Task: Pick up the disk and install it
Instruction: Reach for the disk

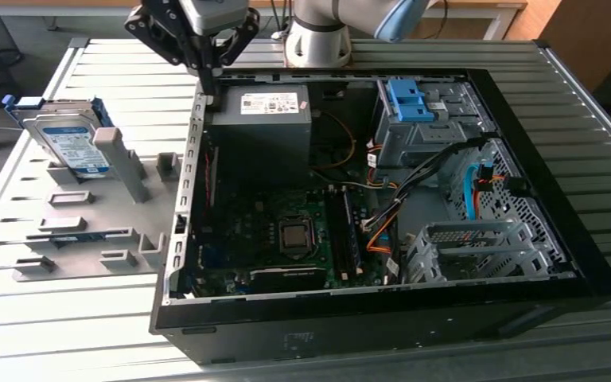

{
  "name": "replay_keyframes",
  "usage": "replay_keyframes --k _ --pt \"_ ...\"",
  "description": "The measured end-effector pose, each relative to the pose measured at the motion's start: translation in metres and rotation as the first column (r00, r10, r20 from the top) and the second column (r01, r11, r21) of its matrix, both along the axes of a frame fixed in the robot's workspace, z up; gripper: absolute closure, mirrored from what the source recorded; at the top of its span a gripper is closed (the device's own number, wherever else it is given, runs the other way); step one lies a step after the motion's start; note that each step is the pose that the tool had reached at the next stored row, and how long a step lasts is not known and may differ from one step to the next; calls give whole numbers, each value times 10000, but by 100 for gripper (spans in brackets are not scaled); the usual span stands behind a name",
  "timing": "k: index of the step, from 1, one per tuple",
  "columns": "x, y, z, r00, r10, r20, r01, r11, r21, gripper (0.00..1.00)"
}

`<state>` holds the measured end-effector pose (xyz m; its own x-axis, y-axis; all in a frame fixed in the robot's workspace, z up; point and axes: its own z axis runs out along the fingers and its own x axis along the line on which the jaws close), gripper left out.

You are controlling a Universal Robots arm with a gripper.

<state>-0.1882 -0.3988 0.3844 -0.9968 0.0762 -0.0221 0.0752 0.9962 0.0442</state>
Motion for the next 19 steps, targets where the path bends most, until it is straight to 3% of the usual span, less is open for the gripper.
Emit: replay_keyframes --k 19 --pt "-55 0 -16 10000 -1 -10 1 10000 0 89"
